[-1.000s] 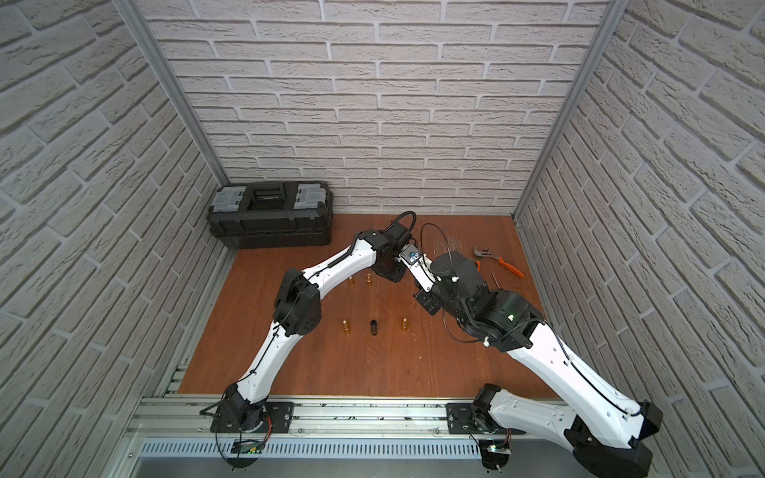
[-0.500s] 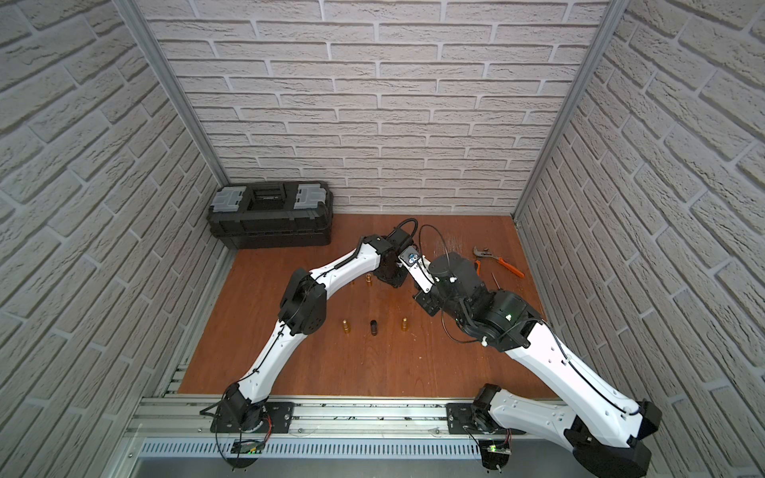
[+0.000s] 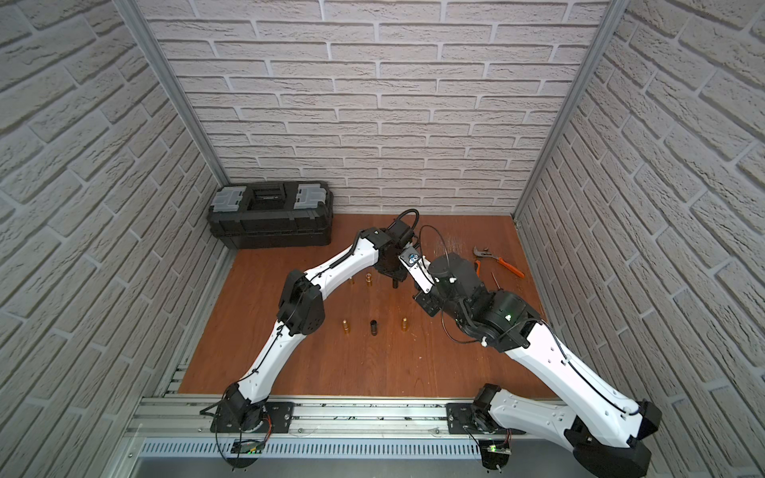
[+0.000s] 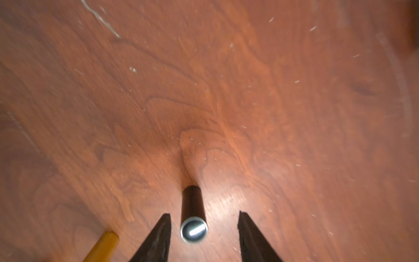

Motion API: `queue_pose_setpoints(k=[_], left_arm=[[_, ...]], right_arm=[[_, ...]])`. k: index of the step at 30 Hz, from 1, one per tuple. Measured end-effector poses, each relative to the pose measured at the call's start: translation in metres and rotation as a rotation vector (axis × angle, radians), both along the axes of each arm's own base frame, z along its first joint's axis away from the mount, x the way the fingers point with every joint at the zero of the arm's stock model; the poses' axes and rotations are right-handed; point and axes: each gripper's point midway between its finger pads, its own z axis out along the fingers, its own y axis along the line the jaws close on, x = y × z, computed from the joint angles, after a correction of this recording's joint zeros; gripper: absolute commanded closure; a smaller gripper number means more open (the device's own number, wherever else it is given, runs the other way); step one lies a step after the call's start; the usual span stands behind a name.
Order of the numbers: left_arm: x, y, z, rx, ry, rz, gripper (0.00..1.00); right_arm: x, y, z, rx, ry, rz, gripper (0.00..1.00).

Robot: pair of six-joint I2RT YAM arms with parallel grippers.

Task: Open the lipstick cap
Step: Place the cover at the center of the board, then place the lipstick at the center of the board.

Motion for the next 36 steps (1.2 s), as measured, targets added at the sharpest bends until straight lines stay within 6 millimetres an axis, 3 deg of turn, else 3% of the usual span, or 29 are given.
queue_pose_setpoints(k=[4,9,11,14,19,23,36], left_arm=[[0.000,0.016,0.068,-0.150,0.014,0.044,0.47],[-0.005,0.072,0.158,-0.405,0.051,0.133,0.40],[-0.010,0.095,0.184,-0.490,0.067,0.160,0.40],[-0.031,0.104,0.206,-0.573,0.105,0.139,0.39],[-0.074,0.094,0.216,-0.650,0.209,0.059,0.39],[-0.094,0.095,0.215,-0.671,0.255,0.030,0.39],[-0.120,0.092,0.201,-0.669,0.324,-0.015,0.41]], right_arm=[[-0.001,0.002,-0.008,0.000,0.020,0.005,0.91],[0.002,0.011,-0.016,0.005,0.046,0.019,0.91],[0.006,0.017,-0.021,0.010,0.058,0.028,0.91],[0.010,0.027,-0.033,0.005,0.091,0.043,0.91],[0.021,0.046,-0.050,-0.005,0.138,0.072,0.91],[0.029,0.061,-0.059,-0.005,0.169,0.096,0.91],[0.042,0.085,-0.050,0.038,0.162,0.137,0.91]])
